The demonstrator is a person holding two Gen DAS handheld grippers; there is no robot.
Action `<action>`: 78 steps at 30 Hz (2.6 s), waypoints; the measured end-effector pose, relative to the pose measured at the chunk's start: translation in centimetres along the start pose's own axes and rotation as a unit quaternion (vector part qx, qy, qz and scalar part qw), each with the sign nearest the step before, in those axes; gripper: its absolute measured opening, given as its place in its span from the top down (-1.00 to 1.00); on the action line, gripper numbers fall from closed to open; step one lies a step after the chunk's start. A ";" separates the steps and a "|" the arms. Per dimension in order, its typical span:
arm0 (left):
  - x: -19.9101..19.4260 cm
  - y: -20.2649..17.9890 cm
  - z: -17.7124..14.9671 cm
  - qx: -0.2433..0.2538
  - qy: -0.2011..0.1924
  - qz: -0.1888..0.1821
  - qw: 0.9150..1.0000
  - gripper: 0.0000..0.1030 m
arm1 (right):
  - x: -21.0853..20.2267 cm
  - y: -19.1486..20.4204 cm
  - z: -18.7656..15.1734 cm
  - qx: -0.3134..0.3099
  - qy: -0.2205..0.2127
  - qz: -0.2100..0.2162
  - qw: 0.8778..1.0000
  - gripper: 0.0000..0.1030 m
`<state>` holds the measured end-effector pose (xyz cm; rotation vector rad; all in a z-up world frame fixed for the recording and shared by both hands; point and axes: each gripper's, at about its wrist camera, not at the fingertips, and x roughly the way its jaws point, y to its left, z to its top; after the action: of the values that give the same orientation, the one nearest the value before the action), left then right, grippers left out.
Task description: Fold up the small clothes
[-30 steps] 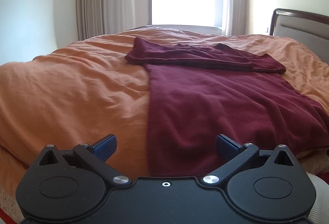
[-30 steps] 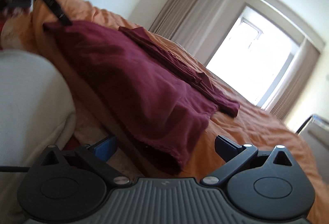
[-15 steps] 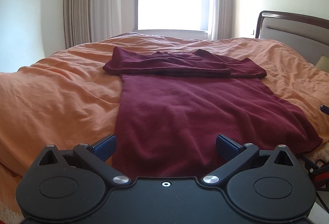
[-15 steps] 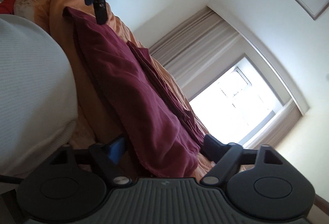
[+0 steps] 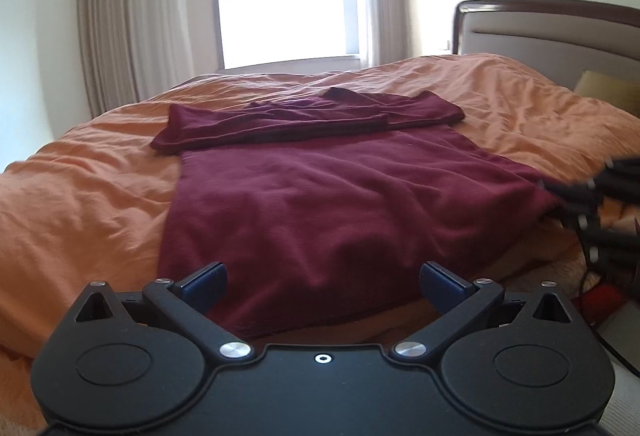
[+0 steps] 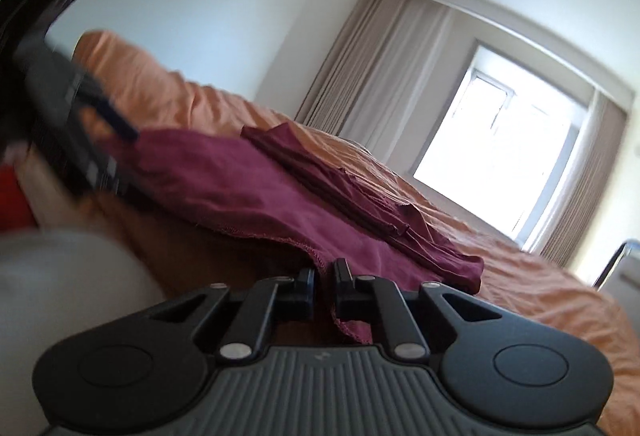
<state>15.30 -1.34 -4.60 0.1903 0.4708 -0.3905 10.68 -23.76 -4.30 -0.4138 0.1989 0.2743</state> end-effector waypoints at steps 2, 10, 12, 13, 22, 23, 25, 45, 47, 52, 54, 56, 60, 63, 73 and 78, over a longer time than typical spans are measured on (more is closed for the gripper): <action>0.4 -1.1 -0.1 0.013 -0.002 -0.006 1.000 -0.99 | -0.1 -1.0 0.8 0.029 0.004 0.011 1.000 0.79; 1.7 -5.4 0.1 0.073 -0.039 0.033 0.996 -0.99 | -0.4 -1.9 0.9 0.055 0.003 0.016 0.998 0.79; 2.0 -6.2 0.3 0.090 -0.046 0.049 0.994 -0.99 | -0.7 -1.6 1.0 0.053 0.003 0.013 0.999 0.79; 2.1 -6.3 0.3 0.097 -0.048 0.056 0.993 -0.99 | -0.7 -1.6 1.1 0.051 0.002 0.012 0.999 0.79; 1.7 -3.4 -0.5 0.114 -0.050 0.112 0.986 -0.85 | -0.8 -1.8 0.9 0.056 0.001 0.007 0.998 0.79; 1.7 -2.9 -0.5 0.109 -0.048 0.119 0.986 -0.77 | -0.8 -1.8 0.9 0.056 0.001 0.006 0.998 0.79; 1.4 -1.6 -0.6 0.098 -0.044 0.129 0.986 -0.66 | -0.8 -1.8 0.9 0.057 0.002 0.004 0.998 0.79; 0.3 0.7 -0.6 0.144 -0.040 0.140 0.979 0.25 | 1.4 2.9 -4.9 -0.091 0.096 -0.054 0.990 0.46; 0.3 1.6 -1.0 0.120 -0.029 0.141 0.982 0.26 | 1.4 3.1 -4.8 -0.094 0.093 -0.057 0.990 0.51; -0.1 2.3 -1.3 0.091 -0.032 0.128 0.987 0.71 | 0.0 2.7 -3.7 -0.085 0.057 -0.081 0.991 0.88; -0.5 1.5 -1.1 0.119 -0.046 0.135 0.983 0.87 | -1.0 2.2 -3.2 -0.074 0.035 -0.097 0.992 0.90; -1.3 0.7 -0.9 0.140 -0.074 0.150 0.976 0.91 | -2.1 1.8 -2.5 -0.065 0.015 -0.111 0.992 0.91; -3.1 -0.1 0.1 0.139 -0.118 0.156 0.971 0.92 | -4.3 1.3 -1.4 -0.044 -0.016 -0.140 0.989 0.91; -4.7 -0.4 0.6 0.129 -0.138 0.153 0.970 0.92 | -6.4 1.3 -0.7 -0.042 -0.035 -0.149 0.987 0.91; -14.1 -2.8 0.7 0.144 -0.166 0.121 0.968 0.92 | -16.7 0.3 2.2 -0.037 -0.055 -0.079 0.995 0.91; -19.8 -4.1 0.5 0.151 -0.164 0.089 0.971 0.92 | -19.4 -1.1 3.5 -0.018 -0.033 -0.040 0.998 0.91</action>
<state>-2.39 1.19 4.92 0.4522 0.0641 -0.3075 -6.85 -27.61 3.98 -0.4458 0.1126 0.2126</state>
